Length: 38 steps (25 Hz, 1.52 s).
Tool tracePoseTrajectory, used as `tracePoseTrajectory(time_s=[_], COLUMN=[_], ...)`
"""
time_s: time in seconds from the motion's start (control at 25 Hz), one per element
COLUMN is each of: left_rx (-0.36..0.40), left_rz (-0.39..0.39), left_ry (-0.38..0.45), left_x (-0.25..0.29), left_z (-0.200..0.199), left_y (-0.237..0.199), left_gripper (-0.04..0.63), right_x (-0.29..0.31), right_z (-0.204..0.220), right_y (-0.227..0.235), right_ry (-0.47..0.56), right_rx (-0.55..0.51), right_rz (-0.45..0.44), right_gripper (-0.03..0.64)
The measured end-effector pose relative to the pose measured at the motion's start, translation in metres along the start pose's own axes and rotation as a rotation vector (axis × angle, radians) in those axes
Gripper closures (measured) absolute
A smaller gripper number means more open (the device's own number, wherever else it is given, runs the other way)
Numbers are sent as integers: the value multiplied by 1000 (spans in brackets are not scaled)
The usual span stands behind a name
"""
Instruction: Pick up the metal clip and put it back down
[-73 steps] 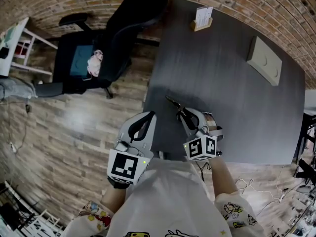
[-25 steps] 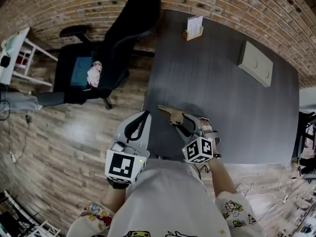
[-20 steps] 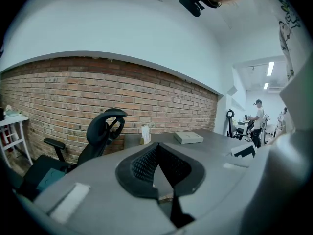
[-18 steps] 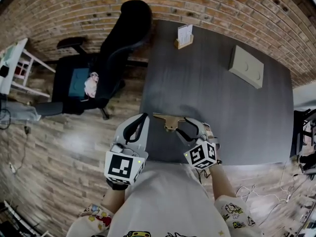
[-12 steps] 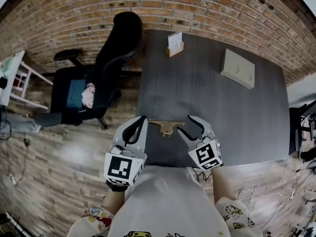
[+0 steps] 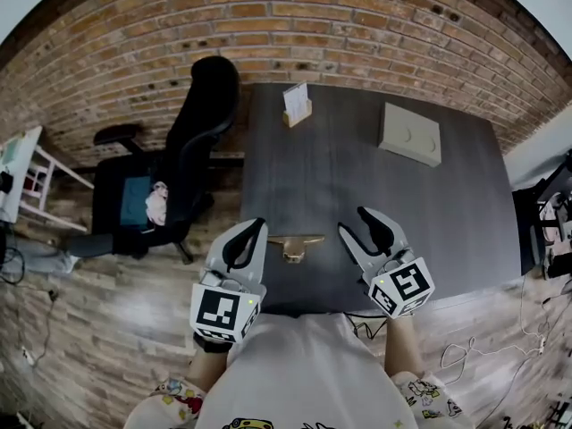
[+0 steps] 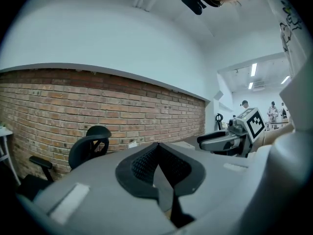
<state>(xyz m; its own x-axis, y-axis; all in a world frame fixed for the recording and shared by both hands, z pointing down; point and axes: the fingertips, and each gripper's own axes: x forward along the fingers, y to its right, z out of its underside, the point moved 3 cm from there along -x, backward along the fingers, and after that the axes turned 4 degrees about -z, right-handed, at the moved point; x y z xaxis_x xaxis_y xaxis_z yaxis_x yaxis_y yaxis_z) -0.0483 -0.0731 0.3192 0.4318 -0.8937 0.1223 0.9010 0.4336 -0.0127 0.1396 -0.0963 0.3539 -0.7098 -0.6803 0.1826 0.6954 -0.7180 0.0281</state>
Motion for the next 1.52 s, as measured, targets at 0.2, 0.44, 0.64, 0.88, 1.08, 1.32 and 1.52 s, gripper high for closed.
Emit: tracePoseTrajectory(time_s=[0.2,0.44,0.64,0.88,1.08,1.32,1.52], left_rx=[9,8,-1,-13,-31,-33,-32], left_rz=[20,29,36,37,26,23,19], left_ry=[1,-12,-34,-54,-71,-80,-77], left_x=[1,1,2,-3,-6,-6,-6], left_z=[-3,5,8,19,28,25,29], left_y=[6,11,16,18,15,12,9], left_gripper=[581,581,581,581,583,582,583], right_x=[-25,-46,-52,-58,-58,-55,-54], right_z=[-24,-26,-20,-13,-11,-10,-7], right_y=[7,11,11,12,13,11,11], right_ry=[130,184,193,187,176,160,145], right_rx=[123,172,201,191,178,159,174], right_rz=[29,62,69,95,122,130,138], right_gripper=[463,541,603,615,617,617,617])
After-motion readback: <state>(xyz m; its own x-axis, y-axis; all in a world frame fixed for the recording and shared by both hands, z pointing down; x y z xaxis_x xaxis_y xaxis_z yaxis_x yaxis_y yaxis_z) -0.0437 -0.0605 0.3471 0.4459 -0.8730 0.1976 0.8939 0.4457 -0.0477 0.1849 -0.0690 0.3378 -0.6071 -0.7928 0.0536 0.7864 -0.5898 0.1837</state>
